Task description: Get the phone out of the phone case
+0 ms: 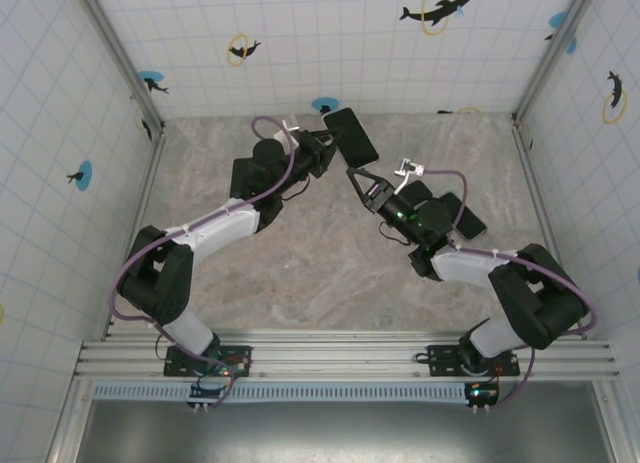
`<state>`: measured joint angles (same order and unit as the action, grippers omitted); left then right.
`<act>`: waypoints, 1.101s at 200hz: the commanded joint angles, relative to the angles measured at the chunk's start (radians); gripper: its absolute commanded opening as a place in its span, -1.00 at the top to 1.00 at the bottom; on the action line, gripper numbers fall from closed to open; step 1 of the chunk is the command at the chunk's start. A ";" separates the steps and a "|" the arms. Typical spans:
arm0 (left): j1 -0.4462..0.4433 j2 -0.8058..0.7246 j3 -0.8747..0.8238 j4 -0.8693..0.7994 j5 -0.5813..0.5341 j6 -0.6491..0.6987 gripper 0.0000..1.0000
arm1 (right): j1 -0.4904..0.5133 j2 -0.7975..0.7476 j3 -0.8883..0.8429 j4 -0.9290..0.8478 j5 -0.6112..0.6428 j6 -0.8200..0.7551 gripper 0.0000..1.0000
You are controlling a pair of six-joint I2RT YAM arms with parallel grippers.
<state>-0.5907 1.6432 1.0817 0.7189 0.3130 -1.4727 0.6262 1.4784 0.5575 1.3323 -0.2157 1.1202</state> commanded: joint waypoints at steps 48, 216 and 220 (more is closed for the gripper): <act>0.002 -0.043 0.034 0.081 0.026 -0.049 1.00 | -0.031 -0.003 0.010 -0.086 0.027 -0.016 0.87; -0.002 -0.049 0.097 0.104 0.131 -0.145 1.00 | -0.086 -0.038 0.045 -0.342 -0.080 -0.307 0.84; 0.000 -0.051 0.094 0.097 0.121 -0.126 1.00 | -0.084 -0.044 0.038 -0.330 -0.080 -0.310 0.80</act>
<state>-0.5968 1.6363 1.1530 0.8040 0.4469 -1.6810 0.5350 1.4731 0.5819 0.9592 -0.2737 0.8581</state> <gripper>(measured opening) 0.142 0.066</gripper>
